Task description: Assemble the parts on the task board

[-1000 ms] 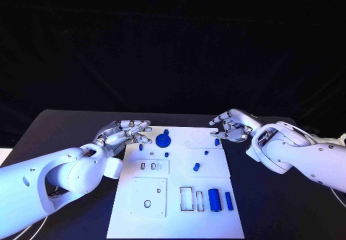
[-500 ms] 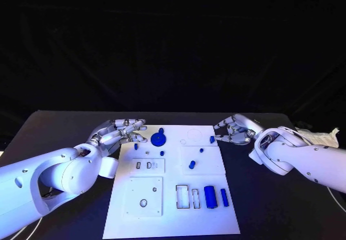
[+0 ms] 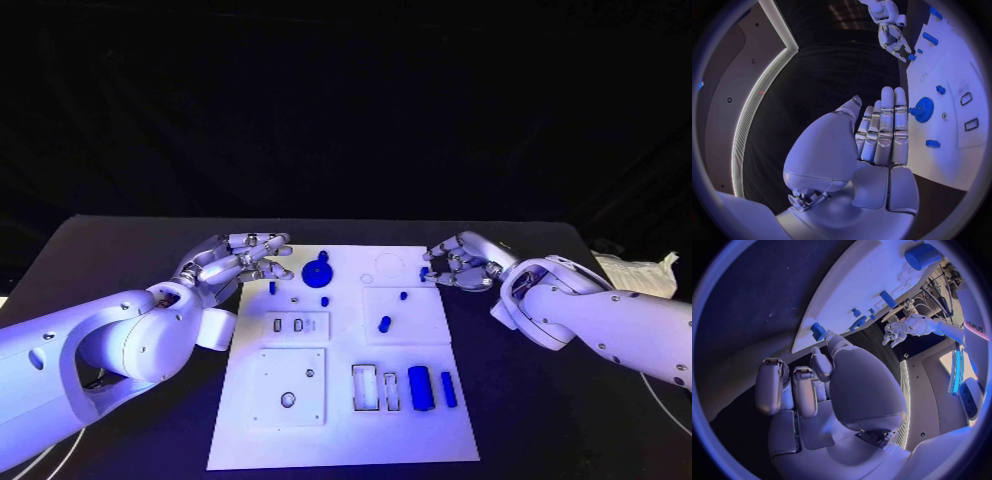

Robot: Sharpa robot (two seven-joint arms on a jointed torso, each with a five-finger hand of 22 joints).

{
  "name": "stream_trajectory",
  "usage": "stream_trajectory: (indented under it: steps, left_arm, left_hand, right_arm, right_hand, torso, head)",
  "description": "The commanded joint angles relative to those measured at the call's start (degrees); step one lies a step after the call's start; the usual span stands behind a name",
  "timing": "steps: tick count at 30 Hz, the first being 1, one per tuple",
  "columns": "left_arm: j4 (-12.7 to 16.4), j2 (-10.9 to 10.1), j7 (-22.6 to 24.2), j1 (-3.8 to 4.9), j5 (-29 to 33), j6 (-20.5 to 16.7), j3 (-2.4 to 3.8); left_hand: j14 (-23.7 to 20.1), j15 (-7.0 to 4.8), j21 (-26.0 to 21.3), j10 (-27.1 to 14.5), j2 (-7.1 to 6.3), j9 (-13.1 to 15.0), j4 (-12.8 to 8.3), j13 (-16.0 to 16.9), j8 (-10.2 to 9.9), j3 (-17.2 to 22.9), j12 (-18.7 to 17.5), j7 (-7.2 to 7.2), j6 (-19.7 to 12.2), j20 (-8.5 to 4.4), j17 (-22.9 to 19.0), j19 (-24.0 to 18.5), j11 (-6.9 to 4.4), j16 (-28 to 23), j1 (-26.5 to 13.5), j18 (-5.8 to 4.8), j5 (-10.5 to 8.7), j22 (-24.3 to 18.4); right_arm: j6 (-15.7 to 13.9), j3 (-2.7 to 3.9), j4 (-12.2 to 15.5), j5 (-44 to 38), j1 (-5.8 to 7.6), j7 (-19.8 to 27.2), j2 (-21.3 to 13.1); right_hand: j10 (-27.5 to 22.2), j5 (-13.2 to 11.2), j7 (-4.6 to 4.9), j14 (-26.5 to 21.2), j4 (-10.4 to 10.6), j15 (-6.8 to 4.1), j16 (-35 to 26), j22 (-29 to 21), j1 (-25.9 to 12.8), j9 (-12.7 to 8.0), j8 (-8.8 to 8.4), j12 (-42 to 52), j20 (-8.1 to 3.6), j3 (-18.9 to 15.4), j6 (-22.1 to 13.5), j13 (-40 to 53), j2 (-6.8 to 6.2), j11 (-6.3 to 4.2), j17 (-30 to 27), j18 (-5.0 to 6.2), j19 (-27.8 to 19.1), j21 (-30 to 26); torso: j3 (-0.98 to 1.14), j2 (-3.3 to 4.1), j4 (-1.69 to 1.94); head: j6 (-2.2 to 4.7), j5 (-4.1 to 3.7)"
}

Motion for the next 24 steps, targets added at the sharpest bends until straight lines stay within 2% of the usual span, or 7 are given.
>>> stream_trajectory:
  steps: [1,8,12,24]
  left_arm:
    - [0.0,0.1,0.3,0.04,-0.2,1.1,0.03]
    - [0.0,0.1,0.2,0.04,-0.2,1.1,0.03]
    - [0.0,0.1,0.2,0.04,-0.2,1.0,0.03]
    - [0.0,0.0,0.0,0.04,-0.2,0.8,0.02]
  left_hand:
    - [-0.5,-0.03,-0.2,-0.5,-0.03,0.1,-0.2,0.0,0.2,-0.2,0.2,0.06,-0.4,0.07,0.1,-0.4,-0.03,0.2,-0.3,0.78,0.04,0.1]
    - [-0.5,-0.04,-0.1,-0.5,0.03,0.1,-0.3,0.0,0.2,-0.1,0.3,0.06,-0.4,0.08,0.1,-0.5,-0.03,0.2,-0.3,0.8,0.05,0.1]
    - [-0.5,-0.04,-0.1,-0.5,0.06,0.1,-0.4,0.0,0.3,-0.1,0.3,0.06,-0.4,0.09,0.1,-0.5,-0.03,0.2,-0.3,0.81,0.05,0.1]
    - [-0.5,-0.04,-0.1,-0.5,0.06,0.1,-0.4,0.0,0.3,-0.1,0.3,0.06,-0.4,0.09,0.1,-0.5,-0.03,0.2,-0.3,0.81,0.05,0.1]
  right_arm:
    - [1.1,0.01,-0.1,-1.6,-0.12,0.9,0.2]
    - [1.2,0.02,-1.1,-1.8,-0.24,0.6,1.0]
    - [1.4,0.02,-1.5,-1.7,-0.41,0.4,1.6]
    - [2.0,0.04,-2.0,-1.7,-0.68,-0.3,2.1]
  right_hand:
    - [-0.2,-0.3,-0.09,5.1,-0.4,-0.03,0.2,0.1,0.6,0.1,0.11,-0.1,0.08,0.0,0.3,0.1,-0.07,0.1,11.1,-0.64,0.1,0.3]
    - [0.0,-0.5,-0.14,5.1,-0.8,-0.08,0.2,0.1,1.0,0.2,0.39,0.2,0.04,0.6,1.1,0.3,0.72,0.03,11.2,-0.65,0.1,0.4]
    - [0.2,-0.5,-0.26,5.1,-1.3,-0.15,0.3,0.2,1.3,0.3,0.61,0.4,-0.01,0.9,1.7,0.5,1.1,-0.07,11.2,-0.66,0.1,0.4]
    - [0.2,-0.6,-0.45,5.1,-1.7,-0.27,0.3,0.3,1.3,0.5,0.95,0.4,-0.09,1.3,2.6,0.6,1.36,-0.22,11.3,-0.66,0.2,0.5]
  torso:
    - [-0.01,-0.04,0.0]
    - [-0.05,-0.09,-0.08]
    - [0.0,-0.07,0.03]
    - [-0.04,-0.08,-0.06]
  head:
    - [-0.23,-0.04]
    - [-0.65,0.16]
    - [-0.82,0.03]
    - [-1.19,0.12]
